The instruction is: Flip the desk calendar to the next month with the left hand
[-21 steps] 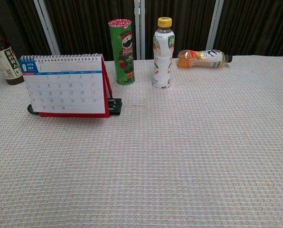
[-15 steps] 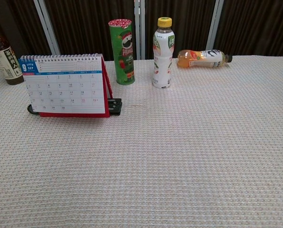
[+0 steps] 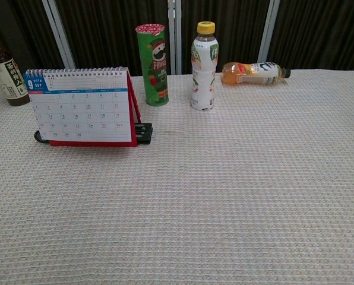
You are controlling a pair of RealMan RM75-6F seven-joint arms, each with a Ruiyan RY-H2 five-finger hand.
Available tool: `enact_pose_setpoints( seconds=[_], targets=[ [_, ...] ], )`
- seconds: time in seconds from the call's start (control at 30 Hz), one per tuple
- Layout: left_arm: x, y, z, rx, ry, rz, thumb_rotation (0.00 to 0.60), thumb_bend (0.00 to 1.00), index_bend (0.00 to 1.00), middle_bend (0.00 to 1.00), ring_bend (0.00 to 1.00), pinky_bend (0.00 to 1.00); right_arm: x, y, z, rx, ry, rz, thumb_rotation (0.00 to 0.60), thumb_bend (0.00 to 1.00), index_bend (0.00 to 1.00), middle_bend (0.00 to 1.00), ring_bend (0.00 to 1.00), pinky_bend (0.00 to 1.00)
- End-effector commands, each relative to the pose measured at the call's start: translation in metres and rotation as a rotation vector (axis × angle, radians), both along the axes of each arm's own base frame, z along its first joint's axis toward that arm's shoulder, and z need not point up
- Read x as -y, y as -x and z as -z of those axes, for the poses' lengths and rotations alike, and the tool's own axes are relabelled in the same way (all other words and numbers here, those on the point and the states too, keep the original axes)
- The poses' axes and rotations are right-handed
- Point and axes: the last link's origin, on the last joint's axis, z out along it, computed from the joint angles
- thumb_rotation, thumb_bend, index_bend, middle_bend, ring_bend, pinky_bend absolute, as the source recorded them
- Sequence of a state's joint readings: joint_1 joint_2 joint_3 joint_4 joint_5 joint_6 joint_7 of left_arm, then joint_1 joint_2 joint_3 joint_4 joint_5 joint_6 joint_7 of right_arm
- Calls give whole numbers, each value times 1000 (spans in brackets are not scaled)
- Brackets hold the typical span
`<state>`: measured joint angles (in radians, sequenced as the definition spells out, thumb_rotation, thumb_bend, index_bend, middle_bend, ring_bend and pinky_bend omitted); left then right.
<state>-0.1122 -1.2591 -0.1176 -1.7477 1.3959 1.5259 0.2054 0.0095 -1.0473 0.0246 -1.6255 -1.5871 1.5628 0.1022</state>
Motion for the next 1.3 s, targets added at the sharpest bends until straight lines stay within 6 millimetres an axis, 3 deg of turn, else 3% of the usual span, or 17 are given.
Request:
enact_pose_setpoints(
  seconds=[0.03, 0.2, 0.8, 1.03, 1.3],
  targets=[
    [-13, -2, 16, 119, 51, -32, 600, 743, 0, 616, 645, 572, 0, 1, -1, 5, 1, 7, 600, 0, 0, 0, 0, 0],
    [-27, -10, 32, 181, 161, -79, 600, 809, 0, 649, 682, 605, 0, 0, -4, 15, 5, 1, 600, 0, 0, 0, 0, 0],
    [-67, -22, 95, 212, 368, -234, 600, 840, 0, 650, 682, 610, 2, 2, -8, 38, 4, 12, 600, 0, 0, 0, 0, 0],
    [-78, -18, 110, 224, 388, -287, 600, 843, 0, 650, 682, 610, 3, 3, -8, 45, -1, 19, 600, 0, 0, 0, 0, 0],
    [-93, -28, 126, 241, 435, -296, 600, 858, 0, 650, 682, 610, 4, 5, -9, 52, 1, 28, 600, 0, 0, 0, 0, 0]
  ],
)
